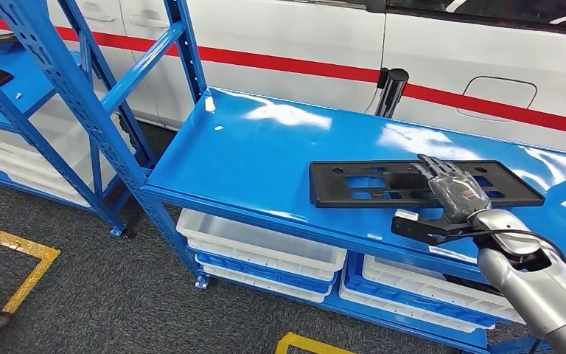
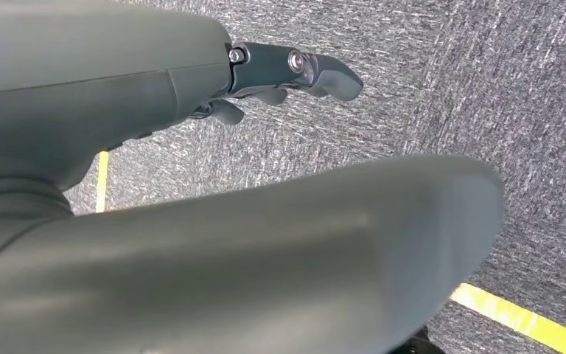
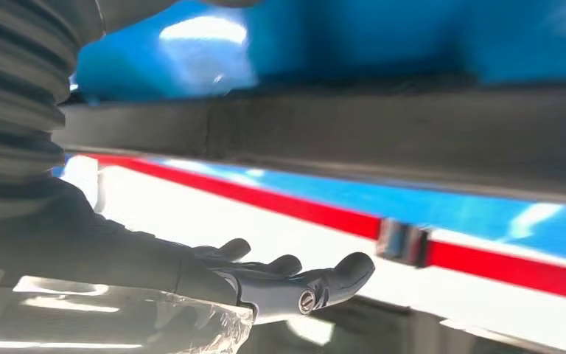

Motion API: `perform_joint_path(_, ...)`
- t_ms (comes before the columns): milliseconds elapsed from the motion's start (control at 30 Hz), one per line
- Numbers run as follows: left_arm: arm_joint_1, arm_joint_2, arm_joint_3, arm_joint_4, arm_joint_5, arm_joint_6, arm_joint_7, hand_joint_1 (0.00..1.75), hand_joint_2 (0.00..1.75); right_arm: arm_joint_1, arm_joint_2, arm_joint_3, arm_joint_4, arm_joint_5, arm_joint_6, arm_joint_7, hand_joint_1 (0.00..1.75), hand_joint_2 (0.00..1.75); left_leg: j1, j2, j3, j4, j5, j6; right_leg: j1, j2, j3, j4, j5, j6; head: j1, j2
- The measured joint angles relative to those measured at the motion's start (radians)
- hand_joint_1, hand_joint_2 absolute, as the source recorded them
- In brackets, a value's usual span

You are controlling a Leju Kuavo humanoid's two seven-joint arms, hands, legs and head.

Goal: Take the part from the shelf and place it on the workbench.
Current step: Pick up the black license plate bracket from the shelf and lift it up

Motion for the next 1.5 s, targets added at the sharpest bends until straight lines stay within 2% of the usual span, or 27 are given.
perform_joint_path(33, 0.001, -0.001, 0.001, 0.000, -0.003, 0.000, -0.001, 0.00, 0.00, -0.004, 0.008, -0.006, 0.020, 0.024, -0.017, 0.016, 0.00, 1.75, 0.000, 0.000, 0.000, 0.000, 0.000, 0.000, 0.000, 0.000, 0.001, 0.000, 0.000, 0.000, 0.000, 0.000)
perform_joint_path(67, 0.001, -0.002, 0.002, 0.000, -0.005, -0.001, -0.002, 0.00, 0.00, -0.009, 0.016, -0.012, 0.044, 0.048, -0.037, 0.033, 0.33, 1.75, 0.000, 0.000, 0.000, 0.000, 0.000, 0.000, 0.000, 0.000, 0.002, 0.000, 0.000, 0.000, 0.000, 0.000)
perform_joint_path(167, 0.001, -0.004, 0.004, 0.000, -0.012, -0.002, -0.002, 0.00, 0.00, -0.028, 0.046, -0.025, 0.123, 0.100, -0.087, 0.066, 1.64, 1.75, 0.000, 0.000, 0.001, 0.000, 0.000, 0.000, 0.000, 0.000, 0.002, 0.000, 0.000, 0.000, 0.000, 0.000)
perform_joint_path(200, 0.001, -0.005, 0.004, 0.000, -0.014, -0.002, -0.002, 0.00, 0.00, -0.035, 0.056, -0.029, 0.152, 0.112, -0.101, 0.070, 1.75, 1.75, 0.000, 0.000, 0.001, 0.000, 0.000, 0.000, 0.000, 0.000, 0.003, 0.000, 0.000, 0.000, 0.000, 0.000)
perform_joint_path(400, 0.002, -0.008, 0.011, 0.000, -0.015, -0.003, -0.036, 0.00, 0.00, -0.077, 0.099, -0.043, 0.298, 0.137, -0.135, 0.060, 1.73, 1.75, 0.000, 0.000, 0.001, 0.000, 0.001, 0.001, 0.000, 0.000, 0.003, 0.000, 0.000, 0.000, 0.000, 0.000)
perform_joint_path(533, 0.002, -0.010, 0.026, 0.000, -0.007, 0.013, -0.140, 0.00, 0.00, -0.084, 0.117, -0.052, 0.333, 0.135, -0.147, 0.053, 1.72, 1.75, 0.000, 0.000, 0.001, 0.000, 0.001, 0.001, 0.000, 0.000, -0.001, 0.000, 0.000, 0.000, 0.000, 0.000)
perform_joint_path(667, 0.001, -0.015, 0.042, 0.000, 0.004, 0.066, -0.283, 0.00, 1.75, -0.067, 0.114, -0.068, 0.306, 0.107, -0.139, 0.020, 1.72, 1.75, 0.000, 0.000, 0.000, 0.000, 0.001, 0.001, 0.000, 0.000, -0.001, 0.000, 0.000, 0.000, 0.000, 0.000)
perform_joint_path(767, 0.002, -0.015, 0.055, 0.000, 0.005, 0.084, -0.334, 0.00, 1.75, -0.035, 0.092, -0.085, 0.218, 0.059, -0.105, -0.007, 1.71, 1.75, 0.000, 0.000, -0.002, 0.000, 0.001, 0.001, 0.000, 0.000, 0.000, 0.000, 0.000, 0.000, 0.000, 0.000)
perform_joint_path(867, 0.002, -0.016, 0.063, 0.000, 0.005, 0.088, -0.351, 0.00, 1.75, -0.001, 0.074, -0.099, 0.130, 0.037, -0.080, -0.013, 1.73, 1.75, 0.000, 0.000, -0.004, 0.000, 0.001, 0.001, 0.000, 0.000, -0.002, 0.000, 0.000, 0.000, 0.000, 0.000)
perform_joint_path(1100, 0.002, -0.019, 0.080, 0.000, 0.004, 0.055, -0.378, 0.00, 1.75, 0.052, 0.026, -0.149, -0.076, 0.042, -0.094, -0.025, 1.75, 1.75, 0.000, 0.000, -0.008, 0.000, 0.001, 0.001, 0.000, 0.000, -0.006, 0.000, 0.000, 0.000, 0.000, 0.000)
perform_joint_path(1333, 0.002, -0.021, 0.081, 0.000, -0.007, 0.042, -0.401, 0.00, 1.75, 0.073, -0.014, -0.192, -0.187, 0.038, -0.093, -0.036, 1.75, 1.75, 0.000, -0.001, -0.009, 0.000, 0.001, 0.001, 0.000, -0.001, -0.006, 0.000, 0.000, 0.000, 0.000, 0.000)
perform_joint_path(1400, 0.002, -0.021, 0.083, 0.000, -0.012, 0.046, -0.389, 0.00, 1.75, 0.074, -0.024, -0.208, -0.213, 0.033, -0.082, -0.046, 1.75, 1.75, 0.000, 0.000, -0.009, 0.000, 0.001, 0.001, 0.000, 0.000, -0.006, 0.000, 0.000, 0.000, 0.000, 0.000)
perform_joint_path(1500, 0.000, -0.021, 0.086, 0.000, -0.018, 0.055, -0.321, 0.00, 1.75, 0.060, -0.026, -0.222, -0.230, 0.022, -0.057, -0.060, 1.75, 1.75, 0.000, 0.000, -0.009, 0.000, 0.001, 0.001, 0.000, 0.000, -0.006, 0.000, 0.000, 0.000, 0.000, 0.000)
